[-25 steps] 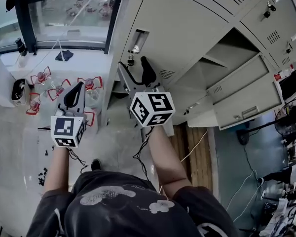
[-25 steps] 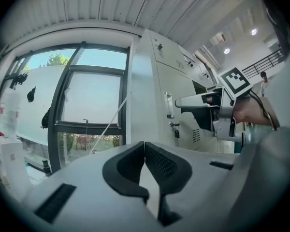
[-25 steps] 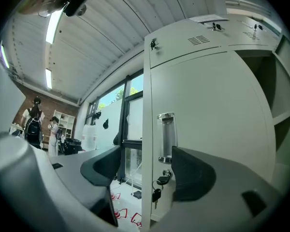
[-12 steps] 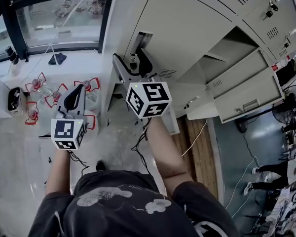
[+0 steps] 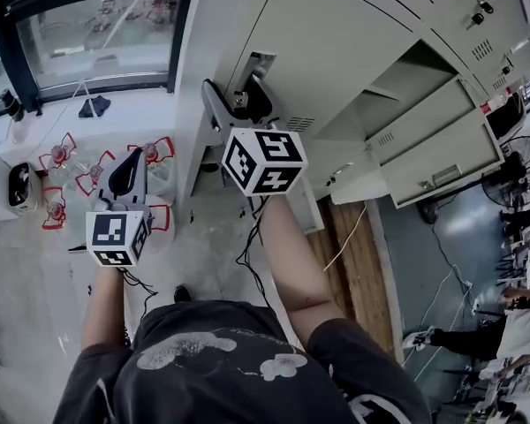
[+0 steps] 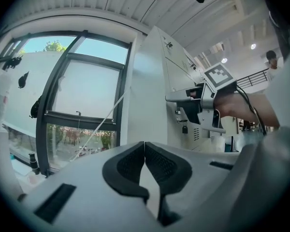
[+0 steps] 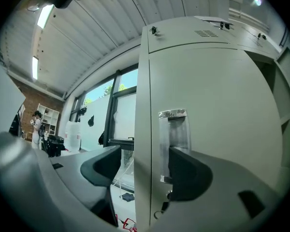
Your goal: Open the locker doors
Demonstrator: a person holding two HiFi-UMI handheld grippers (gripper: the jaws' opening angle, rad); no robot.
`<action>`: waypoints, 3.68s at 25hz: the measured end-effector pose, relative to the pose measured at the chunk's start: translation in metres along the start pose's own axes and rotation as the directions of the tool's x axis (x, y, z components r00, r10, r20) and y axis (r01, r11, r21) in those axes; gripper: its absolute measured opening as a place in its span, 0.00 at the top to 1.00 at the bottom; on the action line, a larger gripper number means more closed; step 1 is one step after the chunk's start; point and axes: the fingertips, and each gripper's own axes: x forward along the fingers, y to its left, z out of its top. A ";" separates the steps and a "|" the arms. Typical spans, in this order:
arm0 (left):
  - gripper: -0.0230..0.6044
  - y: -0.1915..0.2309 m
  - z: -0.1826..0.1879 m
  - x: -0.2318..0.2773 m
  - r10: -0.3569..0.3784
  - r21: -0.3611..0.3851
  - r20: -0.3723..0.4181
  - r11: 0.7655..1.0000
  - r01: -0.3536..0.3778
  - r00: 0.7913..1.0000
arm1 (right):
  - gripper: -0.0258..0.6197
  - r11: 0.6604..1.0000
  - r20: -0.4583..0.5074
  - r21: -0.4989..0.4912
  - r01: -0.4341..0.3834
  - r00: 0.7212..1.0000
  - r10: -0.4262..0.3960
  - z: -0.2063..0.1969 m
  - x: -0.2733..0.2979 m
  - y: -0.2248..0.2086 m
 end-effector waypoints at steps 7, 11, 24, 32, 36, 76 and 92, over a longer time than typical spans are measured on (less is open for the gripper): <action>0.95 -0.007 0.001 -0.006 -0.016 -0.003 0.007 1.000 0.016 1.000 | 0.47 1.000 -0.017 -0.008 0.012 1.000 -0.012 0.002 -0.020 0.005; 0.95 -0.010 0.004 -0.011 -0.019 -0.002 0.014 1.000 0.019 1.000 | 0.58 0.995 -0.014 -0.012 0.101 0.995 -0.101 0.004 -0.041 0.000; 0.95 -0.042 0.007 -0.020 -0.070 0.003 0.014 0.998 0.070 0.997 | 0.75 0.983 -0.044 -0.003 0.182 0.982 -0.182 0.009 -0.092 -0.009; 0.95 -0.077 0.011 -0.016 -0.089 0.019 0.017 0.996 0.089 0.996 | 0.75 0.994 -0.043 0.004 0.110 0.993 -0.110 0.012 -0.124 -0.012; 0.95 -0.095 0.012 -0.020 -0.066 0.026 0.022 0.998 0.065 0.998 | 0.75 0.998 -0.049 0.007 0.055 0.997 -0.054 0.012 -0.140 -0.014; 0.95 -0.305 0.017 -0.076 0.086 0.061 0.009 0.994 -0.087 0.996 | 0.70 0.990 0.030 0.065 -0.123 0.992 0.121 0.024 -0.312 -0.142; 0.95 -0.316 -0.008 -0.115 0.119 0.050 -0.048 0.992 -0.117 0.992 | 0.81 0.995 0.067 0.092 -0.026 0.998 0.020 0.023 -0.335 -0.178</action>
